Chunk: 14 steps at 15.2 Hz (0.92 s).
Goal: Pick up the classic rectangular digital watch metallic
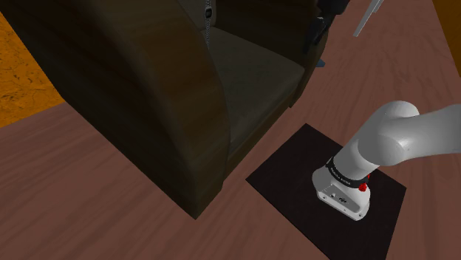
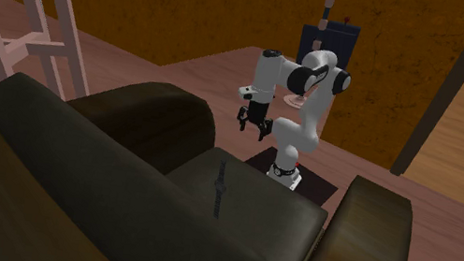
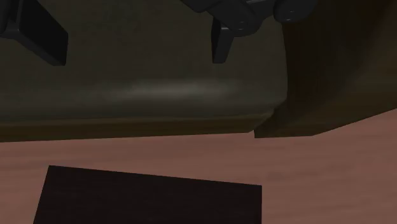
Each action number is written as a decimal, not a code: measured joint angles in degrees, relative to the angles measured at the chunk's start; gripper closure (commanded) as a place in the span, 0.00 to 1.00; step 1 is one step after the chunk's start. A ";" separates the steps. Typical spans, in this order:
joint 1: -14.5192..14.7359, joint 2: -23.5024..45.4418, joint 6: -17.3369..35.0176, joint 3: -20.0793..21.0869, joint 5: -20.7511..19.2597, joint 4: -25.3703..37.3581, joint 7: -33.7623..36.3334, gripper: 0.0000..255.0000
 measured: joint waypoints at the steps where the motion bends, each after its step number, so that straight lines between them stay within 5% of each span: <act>1: 0.00 0.00 0.00 0.00 0.00 0.00 0.00 0.00; 14: 3.72 19.14 8.86 2.56 4.14 18.30 1.25 0.00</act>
